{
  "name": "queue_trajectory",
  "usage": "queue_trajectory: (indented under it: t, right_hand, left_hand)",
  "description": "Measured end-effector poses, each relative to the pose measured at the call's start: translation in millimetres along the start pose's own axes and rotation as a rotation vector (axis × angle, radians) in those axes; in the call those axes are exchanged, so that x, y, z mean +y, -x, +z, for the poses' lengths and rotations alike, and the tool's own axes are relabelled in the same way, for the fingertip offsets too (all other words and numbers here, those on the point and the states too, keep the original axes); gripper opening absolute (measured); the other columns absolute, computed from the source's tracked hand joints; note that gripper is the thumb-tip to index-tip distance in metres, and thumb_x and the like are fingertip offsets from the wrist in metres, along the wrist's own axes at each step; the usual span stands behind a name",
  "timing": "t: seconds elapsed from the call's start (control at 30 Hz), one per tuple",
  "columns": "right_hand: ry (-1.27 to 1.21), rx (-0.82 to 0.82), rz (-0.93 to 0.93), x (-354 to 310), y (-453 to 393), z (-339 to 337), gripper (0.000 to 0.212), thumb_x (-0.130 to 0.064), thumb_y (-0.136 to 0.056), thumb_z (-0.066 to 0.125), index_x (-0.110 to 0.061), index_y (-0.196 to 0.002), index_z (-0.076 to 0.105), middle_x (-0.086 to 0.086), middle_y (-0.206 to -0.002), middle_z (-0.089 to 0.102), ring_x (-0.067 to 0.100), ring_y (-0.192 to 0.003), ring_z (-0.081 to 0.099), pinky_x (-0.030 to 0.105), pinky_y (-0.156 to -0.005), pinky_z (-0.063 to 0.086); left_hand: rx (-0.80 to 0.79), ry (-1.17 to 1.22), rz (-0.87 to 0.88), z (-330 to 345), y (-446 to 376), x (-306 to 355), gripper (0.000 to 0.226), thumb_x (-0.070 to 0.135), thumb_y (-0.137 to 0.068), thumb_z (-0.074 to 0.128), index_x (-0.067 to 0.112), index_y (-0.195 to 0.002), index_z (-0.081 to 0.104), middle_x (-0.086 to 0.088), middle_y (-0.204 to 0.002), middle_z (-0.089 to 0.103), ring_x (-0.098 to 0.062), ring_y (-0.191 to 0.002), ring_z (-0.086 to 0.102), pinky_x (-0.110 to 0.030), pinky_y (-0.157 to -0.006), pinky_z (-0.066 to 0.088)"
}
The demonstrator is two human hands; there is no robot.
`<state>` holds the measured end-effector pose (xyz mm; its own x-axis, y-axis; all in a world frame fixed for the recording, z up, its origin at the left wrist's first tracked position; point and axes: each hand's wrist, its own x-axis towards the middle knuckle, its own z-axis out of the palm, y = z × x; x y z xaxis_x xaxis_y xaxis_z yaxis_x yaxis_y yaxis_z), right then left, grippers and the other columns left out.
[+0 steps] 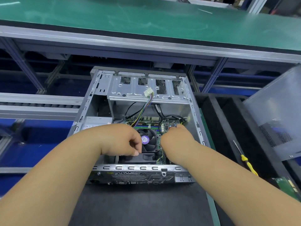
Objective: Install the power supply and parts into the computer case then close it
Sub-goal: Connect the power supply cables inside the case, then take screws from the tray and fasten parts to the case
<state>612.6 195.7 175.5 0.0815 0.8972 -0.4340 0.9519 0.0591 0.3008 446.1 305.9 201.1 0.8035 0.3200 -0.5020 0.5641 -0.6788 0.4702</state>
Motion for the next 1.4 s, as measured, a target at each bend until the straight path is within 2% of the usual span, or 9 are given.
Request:
queue_trajectory:
  t: [0.1, 0.2, 0.3, 0.47, 0.6, 0.73, 1.03, 1.2, 1.4]
  right_hand:
    - [-0.183, -0.003, 0.054, 9, 2, -9, 0.041, 0.001, -0.081, 0.051, -0.025, -0.108, 0.067, -0.001, -0.090, 0.065, 0.027, -0.092, 0.058, 0.034, -0.093, 0.038]
    - [-0.325, 0.054, 0.109, 17, 11, -19, 0.071, 0.007, -0.079, 0.048, -0.030, -0.140, 0.049, 0.003, -0.115, 0.067, 0.029, -0.104, 0.061, 0.028, -0.076, 0.037]
    - [-0.438, 0.143, 0.139, 17, 28, -25, 0.081, 0.010, -0.078, 0.047, -0.030, -0.148, 0.040, 0.008, -0.130, 0.059, 0.031, -0.117, 0.055, 0.032, -0.085, 0.041]
    - [-0.575, 0.369, 0.184, 8, 61, -25, 0.065, 0.000, -0.088, 0.053, -0.028, -0.146, 0.045, -0.002, -0.147, 0.046, 0.023, -0.131, 0.045, 0.037, -0.112, 0.032]
    - [-0.686, 0.551, 0.329, 11, 97, -13, 0.047, -0.011, -0.092, 0.058, -0.024, -0.137, 0.058, -0.004, -0.134, 0.058, 0.017, -0.120, 0.053, 0.035, -0.106, 0.039]
    - [-0.764, 0.625, 0.520, 23, 132, 12, 0.037, -0.021, -0.093, 0.059, -0.032, -0.128, 0.062, -0.020, -0.108, 0.058, -0.014, -0.081, 0.044, 0.020, -0.082, 0.038]
    - [-0.936, 0.686, 0.727, 77, 187, 87, 0.022, -0.026, -0.090, 0.062, -0.039, -0.107, 0.068, -0.027, -0.088, 0.060, -0.016, -0.075, 0.051, 0.010, -0.067, 0.036]
    - [-1.038, 0.654, 0.795, 109, 207, 132, 0.019, -0.027, -0.090, 0.062, -0.037, -0.105, 0.069, -0.024, -0.090, 0.064, 0.000, -0.073, 0.057, 0.035, -0.083, 0.053]
    - [-1.094, 0.575, 0.771, 133, 206, 186, 0.015, -0.029, -0.090, 0.061, -0.036, -0.102, 0.066, -0.018, -0.095, 0.066, 0.007, -0.082, 0.064, 0.035, -0.082, 0.054]
  left_hand:
    - [0.118, -0.087, -0.036, 1, -3, 3, 0.011, 0.027, -0.090, 0.061, 0.037, -0.091, 0.066, 0.020, -0.079, 0.063, 0.003, -0.075, 0.057, -0.019, -0.067, 0.043]
    - [0.181, -0.193, -0.079, 8, -6, 6, 0.024, 0.017, -0.091, 0.051, 0.036, -0.100, 0.064, 0.011, -0.098, 0.065, -0.015, -0.090, 0.060, -0.027, -0.079, 0.049]
    - [0.194, -0.244, -0.106, 12, -4, 9, 0.039, 0.007, -0.087, 0.045, 0.037, -0.105, 0.062, 0.006, -0.101, 0.065, -0.020, -0.089, 0.060, -0.028, -0.073, 0.049]
    - [0.218, -0.294, -0.071, 15, 2, 11, 0.043, 0.005, -0.086, 0.043, 0.034, -0.109, 0.065, 0.001, -0.101, 0.066, -0.022, -0.088, 0.061, -0.030, -0.074, 0.051]
    - [0.336, -0.316, 0.025, 16, 3, 15, 0.027, 0.016, -0.094, 0.046, 0.025, -0.111, 0.064, -0.001, -0.110, 0.058, -0.023, -0.099, 0.057, -0.037, -0.086, 0.050]
    - [0.569, -0.169, 0.202, 20, 8, 36, 0.032, 0.034, -0.095, 0.054, 0.031, -0.126, 0.059, 0.009, -0.121, 0.057, -0.017, -0.115, 0.052, -0.037, -0.097, 0.045]
    - [0.708, 0.089, 0.394, 55, 5, 116, 0.025, 0.029, -0.094, 0.057, 0.035, -0.117, 0.065, 0.021, -0.109, 0.059, 0.003, -0.103, 0.052, -0.025, -0.092, 0.044]
    - [0.706, 0.143, 0.400, 75, -17, 176, 0.025, 0.027, -0.094, 0.057, 0.037, -0.115, 0.066, 0.022, -0.105, 0.059, 0.006, -0.101, 0.051, -0.020, -0.092, 0.042]
    - [0.687, 0.193, 0.505, 104, -45, 239, 0.029, 0.016, -0.092, 0.059, 0.031, -0.117, 0.066, 0.019, -0.104, 0.060, 0.005, -0.098, 0.053, -0.013, -0.081, 0.042]
